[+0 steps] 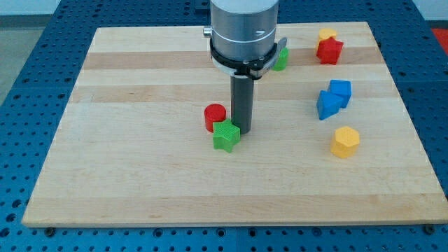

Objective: Slightly push the green star with the red circle to the center of the board

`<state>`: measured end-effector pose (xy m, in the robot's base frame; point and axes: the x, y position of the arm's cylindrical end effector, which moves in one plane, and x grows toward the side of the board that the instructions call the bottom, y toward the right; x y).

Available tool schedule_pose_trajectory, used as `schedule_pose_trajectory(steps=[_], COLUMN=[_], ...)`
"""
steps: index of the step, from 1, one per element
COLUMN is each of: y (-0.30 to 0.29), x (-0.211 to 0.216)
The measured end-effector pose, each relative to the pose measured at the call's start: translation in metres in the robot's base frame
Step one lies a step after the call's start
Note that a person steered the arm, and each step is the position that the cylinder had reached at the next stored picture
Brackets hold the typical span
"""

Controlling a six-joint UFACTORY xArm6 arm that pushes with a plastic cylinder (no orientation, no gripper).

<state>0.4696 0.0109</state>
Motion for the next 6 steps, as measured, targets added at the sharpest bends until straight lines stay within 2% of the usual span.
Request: schedule_pose_trajectory(steps=[2, 4, 6], y=[0.024, 0.017, 0.004], x=[0.004, 0.047, 0.037])
